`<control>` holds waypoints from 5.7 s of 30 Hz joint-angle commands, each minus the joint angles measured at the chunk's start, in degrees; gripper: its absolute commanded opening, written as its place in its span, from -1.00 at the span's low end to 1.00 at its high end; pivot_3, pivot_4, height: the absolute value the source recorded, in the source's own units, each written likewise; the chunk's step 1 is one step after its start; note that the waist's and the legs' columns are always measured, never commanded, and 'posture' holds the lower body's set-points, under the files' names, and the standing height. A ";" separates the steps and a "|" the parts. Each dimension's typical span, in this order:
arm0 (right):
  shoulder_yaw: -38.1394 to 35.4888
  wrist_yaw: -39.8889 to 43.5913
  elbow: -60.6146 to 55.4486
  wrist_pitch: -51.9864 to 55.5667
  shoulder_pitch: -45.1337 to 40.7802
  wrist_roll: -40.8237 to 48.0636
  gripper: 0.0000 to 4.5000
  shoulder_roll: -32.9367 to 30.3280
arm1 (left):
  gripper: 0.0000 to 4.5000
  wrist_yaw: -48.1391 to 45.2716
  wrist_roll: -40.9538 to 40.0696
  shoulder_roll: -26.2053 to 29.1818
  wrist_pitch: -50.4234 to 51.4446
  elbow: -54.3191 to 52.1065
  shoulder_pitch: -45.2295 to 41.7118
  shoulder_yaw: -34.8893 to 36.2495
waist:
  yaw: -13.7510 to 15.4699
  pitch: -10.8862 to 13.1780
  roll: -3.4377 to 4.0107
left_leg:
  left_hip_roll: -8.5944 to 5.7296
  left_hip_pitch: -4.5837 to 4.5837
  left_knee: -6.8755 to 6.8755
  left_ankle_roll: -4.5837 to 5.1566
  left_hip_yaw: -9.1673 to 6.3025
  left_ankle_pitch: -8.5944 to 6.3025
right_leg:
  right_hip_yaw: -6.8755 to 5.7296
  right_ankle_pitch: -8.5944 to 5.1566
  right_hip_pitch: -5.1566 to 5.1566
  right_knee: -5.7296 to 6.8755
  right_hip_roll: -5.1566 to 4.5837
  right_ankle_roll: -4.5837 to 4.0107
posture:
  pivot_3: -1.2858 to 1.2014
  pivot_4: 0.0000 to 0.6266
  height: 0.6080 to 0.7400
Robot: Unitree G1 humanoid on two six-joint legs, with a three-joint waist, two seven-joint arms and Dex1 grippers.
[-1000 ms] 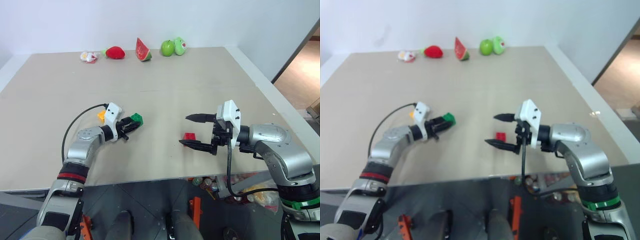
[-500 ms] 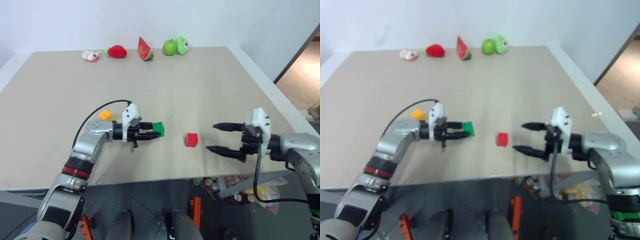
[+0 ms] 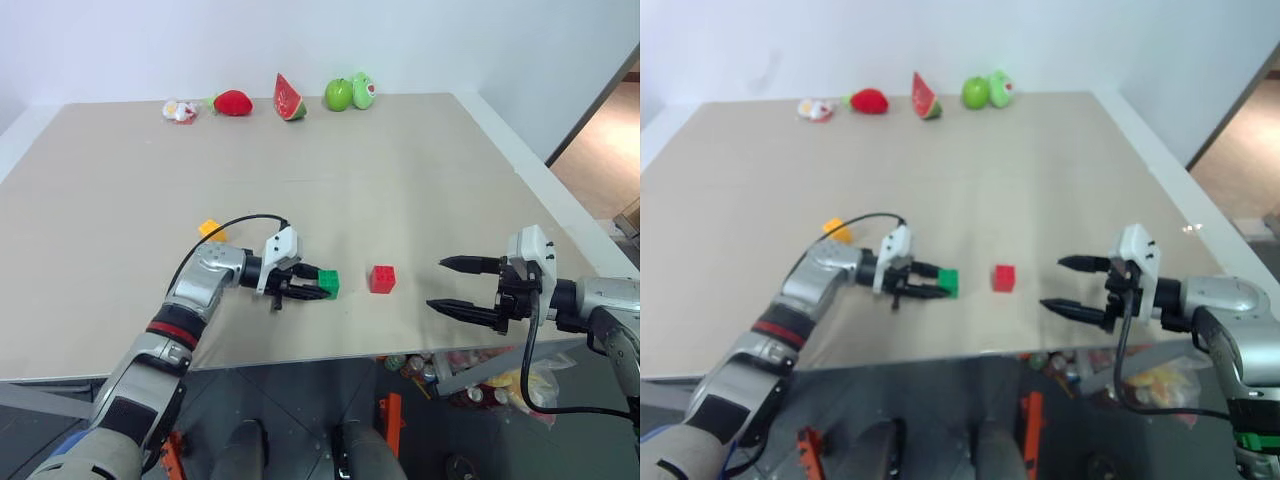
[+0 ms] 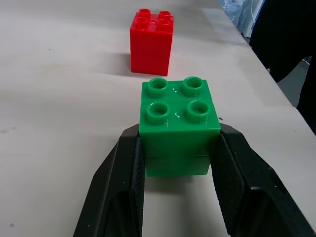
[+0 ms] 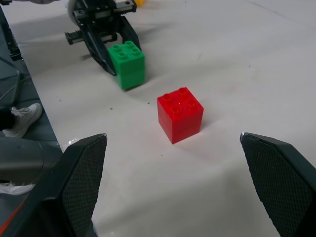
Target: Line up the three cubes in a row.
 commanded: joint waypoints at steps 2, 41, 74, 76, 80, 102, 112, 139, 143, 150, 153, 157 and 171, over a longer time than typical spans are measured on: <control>-2.37 -0.84 -2.48 0.28 -0.32 1.44 1.00 -0.60 | -0.42 2.68 0.93 -1.87 -3.64 2.12 -1.86 1.62 | -0.02 0.00 0.00 | -0.01 0.00 0.03 0.00 0.00 0.00 | 0.02 0.00 0.01 0.00 -0.01 0.00 | 0.03 -0.52 1.00; 4.25 -3.37 -9.40 4.02 -10.24 5.29 1.00 3.58 | 0.81 22.67 -21.48 16.97 31.06 -48.79 30.92 33.23 | -0.12 0.00 0.01 | 0.23 0.06 0.04 -0.02 0.04 0.00 | 0.11 0.12 -0.03 0.01 0.15 -0.23 | 0.03 -0.52 1.00; 9.56 -10.63 -14.87 4.70 -11.12 3.82 1.00 10.34 | 0.81 21.85 -6.26 16.45 5.31 7.00 6.61 24.49 | -0.07 -0.02 -0.03 | 0.26 0.02 0.04 -0.03 0.04 0.07 | 0.12 0.33 -0.07 -0.01 0.26 -0.22 | 0.03 -0.52 1.00; 9.42 -11.09 -15.22 4.89 -11.18 4.12 1.00 10.43 | 0.81 21.26 -5.63 16.08 4.23 8.87 5.45 23.91 | -0.06 -0.02 -0.03 | 0.25 0.00 0.05 -0.03 0.04 0.07 | 0.11 0.34 -0.07 -0.01 0.26 -0.22 | 0.03 -0.52 1.00; 9.04 -13.69 -15.85 4.74 -12.71 4.50 1.00 12.04 | 0.81 20.49 -4.19 14.70 2.33 13.06 2.81 22.97 | -0.05 -0.02 -0.03 | 0.25 0.00 0.06 -0.03 0.04 0.07 | 0.11 0.34 -0.07 -0.01 0.26 -0.20 | 0.03 -0.52 1.00; 9.33 -18.11 -15.45 6.45 -14.80 5.87 1.00 14.22 | -0.41 17.61 0.41 12.86 -4.86 18.41 0.15 20.38 | -0.03 -0.02 -0.03 | 0.25 -0.01 0.05 -0.03 0.03 0.07 | 0.11 0.36 -0.07 -0.01 0.26 -0.19 | 0.03 -0.52 1.00; 4.06 -10.42 -10.49 5.44 -11.38 6.78 1.00 7.13 | -0.41 -0.08 -0.19 10.74 -6.57 -8.39 9.81 7.57 | 0.09 -0.02 -0.03 | 0.23 -0.05 0.05 -0.03 0.05 0.07 | 0.15 0.29 -0.07 -0.02 0.21 -0.32 | 0.03 -0.52 1.00; 0.13 -12.94 -12.75 7.39 -8.20 7.58 1.00 4.92 | -0.41 -6.13 0.94 10.03 -10.90 4.26 3.24 6.51 | -0.08 -0.02 -0.03 | 0.27 -0.04 0.08 0.09 0.05 0.10 | 0.22 0.27 -0.09 -0.03 0.33 -0.42 | 0.03 -0.52 1.00; 0.64 -12.57 -11.90 7.34 -9.26 7.26 1.00 4.89 | -0.41 -5.90 0.80 9.43 -9.63 2.53 4.39 6.28 | -0.08 -0.02 -0.03 | 0.28 -0.04 0.08 0.09 0.04 0.10 | 0.21 0.26 -0.10 -0.03 0.34 -0.44 | 0.03 -0.52 1.00; 1.05 -12.19 -11.51 7.29 -9.78 6.91 1.00 4.90 | -0.19 -5.28 1.18 8.89 -9.36 2.61 5.05 6.02 | -0.06 -0.02 -0.03 | 0.27 -0.04 0.08 0.09 0.04 0.11 | 0.21 0.27 -0.09 -0.03 0.33 -0.42 | 0.03 -0.52 1.00; 0.98 -12.14 -11.48 7.37 -9.79 6.85 1.00 4.90 | 0.37 -4.43 1.38 8.96 -9.89 3.99 4.95 6.59 | -0.06 -0.02 -0.03 | 0.27 -0.04 0.08 0.09 0.04 0.11 | 0.21 0.27 -0.09 -0.03 0.34 -0.42 | 0.03 -0.52 1.00; 0.29 -11.91 -11.37 7.64 -9.01 6.99 1.00 4.49 | 0.81 -1.62 1.20 10.21 -10.80 5.07 4.84 8.42 | -0.06 -0.02 -0.03 | 0.28 -0.02 0.08 0.09 0.04 0.11 | 0.21 0.27 -0.09 -0.02 0.35 -0.43 | 0.03 -0.52 1.00; -8.15 -7.71 0.44 4.06 0.22 3.10 1.00 -2.89 | 0.81 1.13 -15.55 30.96 25.41 -27.25 24.63 24.11 | 0.11 -0.02 -0.03 | 0.38 -0.01 -0.07 0.08 0.06 0.07 | 0.16 0.10 -0.17 -0.02 0.33 -0.63 | 0.03 -0.52 1.00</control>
